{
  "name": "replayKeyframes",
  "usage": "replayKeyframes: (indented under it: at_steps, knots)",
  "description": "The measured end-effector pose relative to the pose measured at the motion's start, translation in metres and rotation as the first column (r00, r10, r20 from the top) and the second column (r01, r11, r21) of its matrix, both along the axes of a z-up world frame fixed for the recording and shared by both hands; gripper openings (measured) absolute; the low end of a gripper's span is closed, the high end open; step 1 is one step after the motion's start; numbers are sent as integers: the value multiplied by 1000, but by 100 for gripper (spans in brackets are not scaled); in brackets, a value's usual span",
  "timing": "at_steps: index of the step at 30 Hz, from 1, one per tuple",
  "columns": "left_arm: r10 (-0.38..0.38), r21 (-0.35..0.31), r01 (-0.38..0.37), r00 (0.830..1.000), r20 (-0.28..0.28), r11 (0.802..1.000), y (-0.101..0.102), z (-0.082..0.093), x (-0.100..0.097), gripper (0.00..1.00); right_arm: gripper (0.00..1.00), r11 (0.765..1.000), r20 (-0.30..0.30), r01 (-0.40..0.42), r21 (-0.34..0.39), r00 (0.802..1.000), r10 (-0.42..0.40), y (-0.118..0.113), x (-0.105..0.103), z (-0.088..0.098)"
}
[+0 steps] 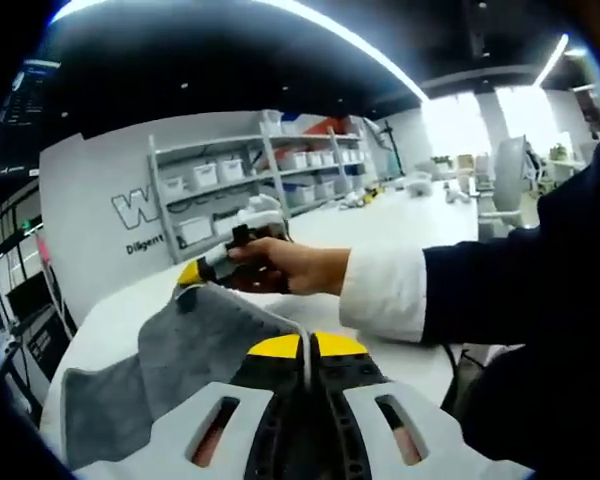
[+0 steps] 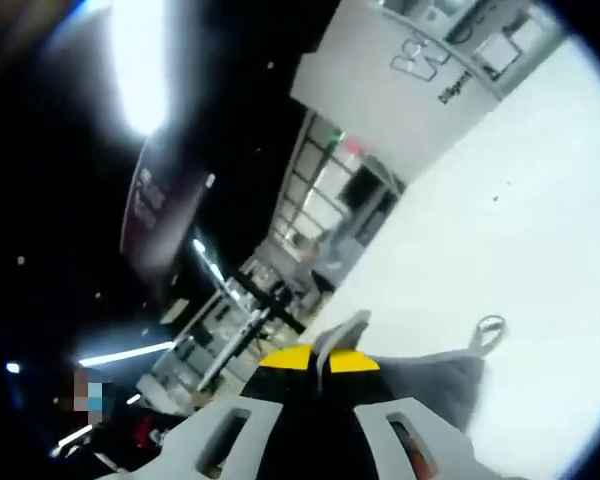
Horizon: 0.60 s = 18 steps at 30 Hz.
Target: Open the folded towel by lifting each exposed corner and separating the folded layers until the towel lies flat within the target outline without major curled edges
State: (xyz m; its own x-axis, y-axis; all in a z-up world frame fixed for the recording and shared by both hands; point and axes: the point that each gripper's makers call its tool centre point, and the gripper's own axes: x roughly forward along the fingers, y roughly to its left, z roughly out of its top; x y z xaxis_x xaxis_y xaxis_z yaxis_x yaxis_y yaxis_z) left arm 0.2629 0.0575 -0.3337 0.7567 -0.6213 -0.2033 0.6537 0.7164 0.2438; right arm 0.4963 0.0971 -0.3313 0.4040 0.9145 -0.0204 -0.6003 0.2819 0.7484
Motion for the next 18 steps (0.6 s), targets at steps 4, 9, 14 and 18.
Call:
replayKeyframes:
  at_steps: [4, 9, 14, 18]
  knots:
    - [-11, -9, 11, 1000, -14, 1000, -6, -5, 0, 2, 0, 999, 28, 25, -48, 999, -23, -7, 0, -4]
    - [-18, 2, 18, 1000, -15, 1000, -13, -9, -2, 2, 0, 994, 60, 46, -95, 997, -40, -12, -2, -6]
    - [-22, 1, 22, 1000, -3, 1000, -19, -8, -4, 2, 0, 994, 38, 56, -92, 998, -52, -18, -5, -6]
    - [-20, 11, 20, 1000, 3, 1000, -23, -10, -3, 2, 0, 996, -7, 57, -72, 998, -57, -24, -3, -9]
